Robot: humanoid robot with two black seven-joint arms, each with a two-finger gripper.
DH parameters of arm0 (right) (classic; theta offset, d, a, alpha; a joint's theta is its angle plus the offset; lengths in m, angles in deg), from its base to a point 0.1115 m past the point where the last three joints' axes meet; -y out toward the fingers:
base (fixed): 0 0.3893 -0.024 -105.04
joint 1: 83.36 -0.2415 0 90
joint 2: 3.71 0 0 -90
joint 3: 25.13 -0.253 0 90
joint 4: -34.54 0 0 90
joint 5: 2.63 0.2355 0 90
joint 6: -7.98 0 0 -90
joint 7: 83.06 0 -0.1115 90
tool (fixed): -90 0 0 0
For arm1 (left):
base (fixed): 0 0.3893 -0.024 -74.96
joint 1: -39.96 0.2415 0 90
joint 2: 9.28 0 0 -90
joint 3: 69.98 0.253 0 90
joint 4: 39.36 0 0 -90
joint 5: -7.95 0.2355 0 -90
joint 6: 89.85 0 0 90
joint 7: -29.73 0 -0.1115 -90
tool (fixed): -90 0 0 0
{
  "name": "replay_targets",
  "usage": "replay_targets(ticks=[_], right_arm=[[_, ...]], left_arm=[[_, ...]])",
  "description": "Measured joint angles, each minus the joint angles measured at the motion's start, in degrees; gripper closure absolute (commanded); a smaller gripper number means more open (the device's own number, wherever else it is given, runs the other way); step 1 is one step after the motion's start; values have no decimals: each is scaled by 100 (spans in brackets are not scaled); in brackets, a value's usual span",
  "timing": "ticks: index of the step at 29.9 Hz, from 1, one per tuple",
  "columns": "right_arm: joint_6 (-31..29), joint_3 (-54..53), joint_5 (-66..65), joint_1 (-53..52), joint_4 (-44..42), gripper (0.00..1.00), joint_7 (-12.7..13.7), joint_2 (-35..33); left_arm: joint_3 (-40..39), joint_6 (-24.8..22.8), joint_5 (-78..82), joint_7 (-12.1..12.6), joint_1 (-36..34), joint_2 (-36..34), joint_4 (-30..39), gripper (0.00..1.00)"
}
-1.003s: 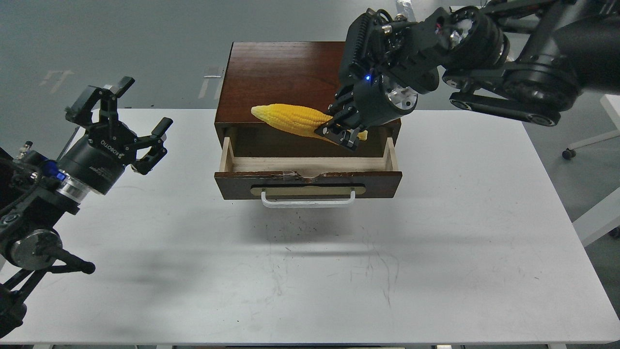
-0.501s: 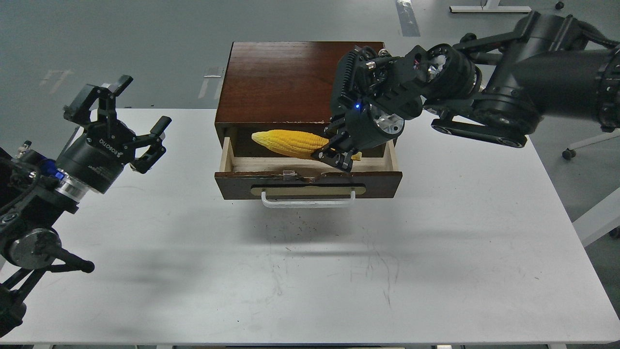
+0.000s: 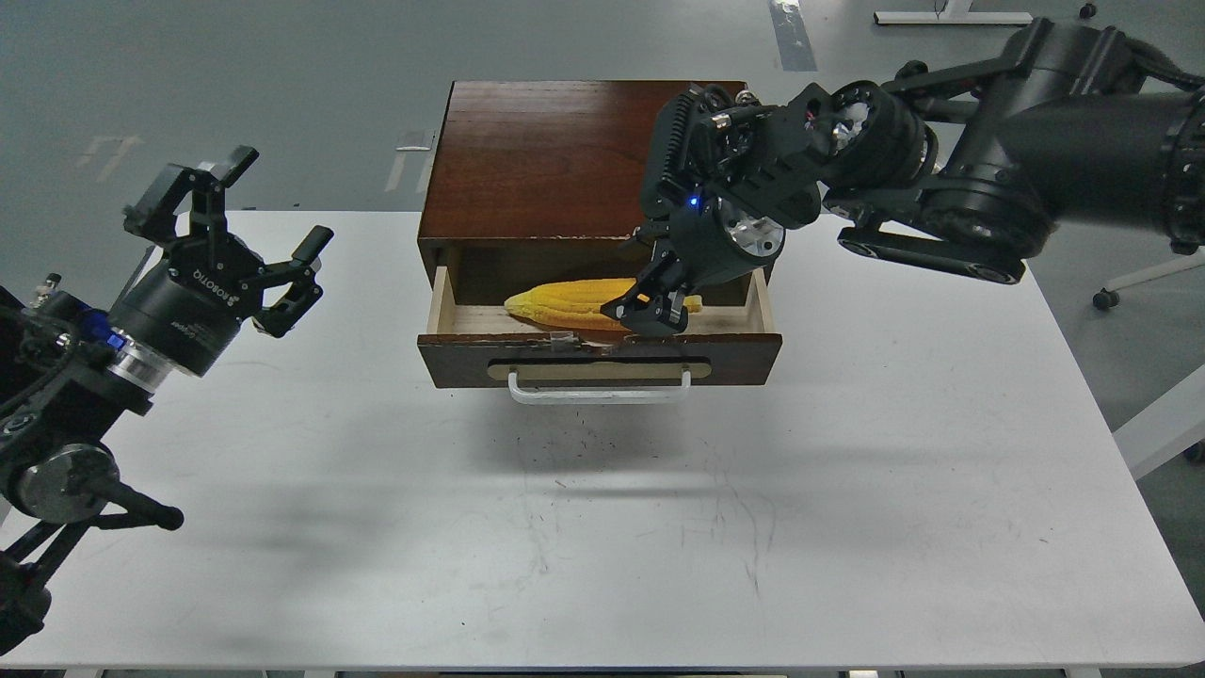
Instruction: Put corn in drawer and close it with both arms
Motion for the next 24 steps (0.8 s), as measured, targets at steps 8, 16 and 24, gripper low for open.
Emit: replay_targets(ticks=[8,16,24], right_arm=[[14,-387,813,-308,39,9,0,-586],[-8,-1139,3482,99,109,5,2,-1913],[-51,-3150,5895,2548,305,5,2,-3208]], left_arm=[[0,-1,0,5,0,-1,0,0],[13,-9,0,9,1,24,0,0],[13,-13,0,0,80,51,7,0]])
